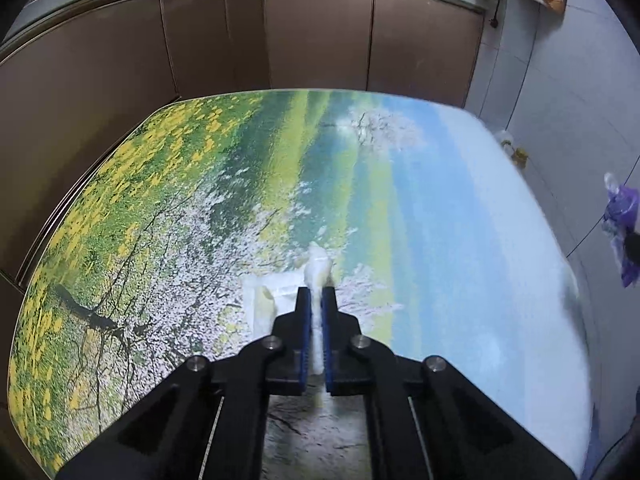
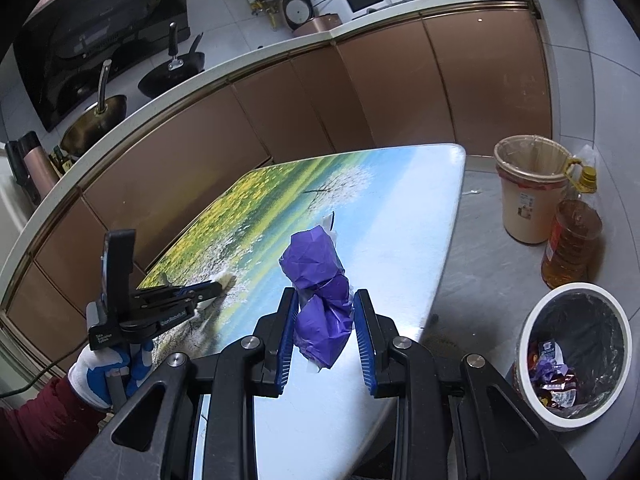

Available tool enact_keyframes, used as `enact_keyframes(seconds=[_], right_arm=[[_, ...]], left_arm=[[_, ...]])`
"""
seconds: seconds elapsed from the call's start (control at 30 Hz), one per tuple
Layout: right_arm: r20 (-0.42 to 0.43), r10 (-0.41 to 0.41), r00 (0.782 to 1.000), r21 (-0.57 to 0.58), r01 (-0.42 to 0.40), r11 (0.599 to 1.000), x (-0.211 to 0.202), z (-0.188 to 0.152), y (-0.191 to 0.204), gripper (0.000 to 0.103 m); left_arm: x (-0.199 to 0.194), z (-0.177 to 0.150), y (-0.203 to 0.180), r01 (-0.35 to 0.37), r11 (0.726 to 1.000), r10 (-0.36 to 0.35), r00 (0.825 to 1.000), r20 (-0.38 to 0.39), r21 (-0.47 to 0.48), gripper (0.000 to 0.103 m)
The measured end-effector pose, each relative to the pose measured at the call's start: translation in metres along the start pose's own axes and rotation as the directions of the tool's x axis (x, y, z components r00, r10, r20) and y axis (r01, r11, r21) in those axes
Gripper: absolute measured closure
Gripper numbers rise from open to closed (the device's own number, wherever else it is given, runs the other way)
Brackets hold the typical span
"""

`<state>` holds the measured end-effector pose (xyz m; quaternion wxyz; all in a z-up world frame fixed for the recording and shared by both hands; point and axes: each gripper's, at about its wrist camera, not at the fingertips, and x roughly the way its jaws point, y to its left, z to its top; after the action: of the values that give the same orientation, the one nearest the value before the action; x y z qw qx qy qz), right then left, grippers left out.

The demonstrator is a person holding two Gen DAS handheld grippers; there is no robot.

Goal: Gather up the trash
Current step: 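Carry the tissue and purple wrapper over the trash bin with both tools, then open both tools to drop the tissue and wrapper into the bin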

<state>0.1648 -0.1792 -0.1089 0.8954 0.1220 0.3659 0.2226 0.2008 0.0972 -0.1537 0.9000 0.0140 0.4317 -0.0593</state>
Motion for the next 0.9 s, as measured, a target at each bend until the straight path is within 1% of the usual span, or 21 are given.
enact_keyframes(seconds=[0.07, 0.2, 0.33, 0.43, 0.47, 0.53, 0.57, 0.6, 0.63, 0.73, 0.8, 0.83, 0.9], right_arm=[[0.017, -0.014, 1.000, 0.015, 0.013, 1.000, -0.008, -0.001, -0.009, 0.075], [0.047, -0.057, 0.997, 0.055, 0.055, 0.997, -0.024, -0.003, -0.029, 0.075], [0.070, -0.141, 0.987, 0.124, 0.132, 0.983, -0.042, -0.010, -0.064, 0.075], [0.074, -0.219, 0.973, 0.162, 0.205, 0.965, -0.054, -0.017, -0.087, 0.075], [0.072, -0.256, 0.964, 0.180, 0.240, 0.954, -0.059, -0.020, -0.098, 0.075], [0.066, -0.295, 0.953, 0.207, 0.277, 0.938, -0.064, -0.025, -0.113, 0.075], [0.060, -0.329, 0.942, 0.226, 0.309, 0.924, -0.068, -0.028, -0.124, 0.075], [0.057, -0.346, 0.937, 0.233, 0.324, 0.917, -0.069, -0.029, -0.129, 0.075], [0.049, -0.373, 0.926, 0.245, 0.351, 0.904, -0.071, -0.031, -0.139, 0.075], [0.034, -0.416, 0.909, 0.266, 0.393, 0.880, -0.075, -0.035, -0.159, 0.075], [0.020, -0.450, 0.893, 0.279, 0.427, 0.860, -0.075, -0.037, -0.174, 0.075], [0.012, -0.471, 0.882, 0.283, 0.448, 0.848, -0.075, -0.038, -0.182, 0.075], [0.000, -0.491, 0.871, 0.289, 0.471, 0.834, -0.075, -0.039, -0.192, 0.074]], left_arm=[[-0.010, 0.004, -0.006, 0.036, 0.999, -0.036, 0.999, 0.016, -0.011, 0.099], [-0.026, 0.014, -0.037, 0.117, 0.993, -0.118, 0.992, 0.041, 0.022, 0.099], [-0.037, 0.024, -0.084, 0.213, 0.973, -0.218, 0.974, 0.054, 0.087, 0.099], [-0.039, 0.032, -0.129, 0.298, 0.943, -0.307, 0.951, 0.045, 0.146, 0.099], [-0.036, 0.037, -0.144, 0.329, 0.930, -0.339, 0.940, 0.035, 0.163, 0.099], [-0.031, 0.043, -0.179, 0.383, 0.903, -0.393, 0.919, 0.012, 0.195, 0.099], [-0.029, 0.044, -0.194, 0.401, 0.892, -0.410, 0.912, 0.002, 0.208, 0.099], [-0.024, 0.047, -0.212, 0.422, 0.878, -0.431, 0.902, -0.013, 0.224, 0.099], [-0.020, 0.049, -0.225, 0.436, 0.869, -0.443, 0.896, -0.025, 0.235, 0.098], [-0.004, 0.055, -0.271, 0.484, 0.833, -0.484, 0.872, -0.069, 0.270, 0.098], [0.009, 0.060, -0.300, 0.516, 0.810, -0.510, 0.854, -0.100, 0.278, 0.098], [0.013, 0.062, -0.312, 0.522, 0.806, -0.514, 0.851, -0.108, 0.279, 0.098], [0.032, 0.068, -0.334, 0.549, 0.795, -0.531, 0.836, -0.140, 0.260, 0.098]])
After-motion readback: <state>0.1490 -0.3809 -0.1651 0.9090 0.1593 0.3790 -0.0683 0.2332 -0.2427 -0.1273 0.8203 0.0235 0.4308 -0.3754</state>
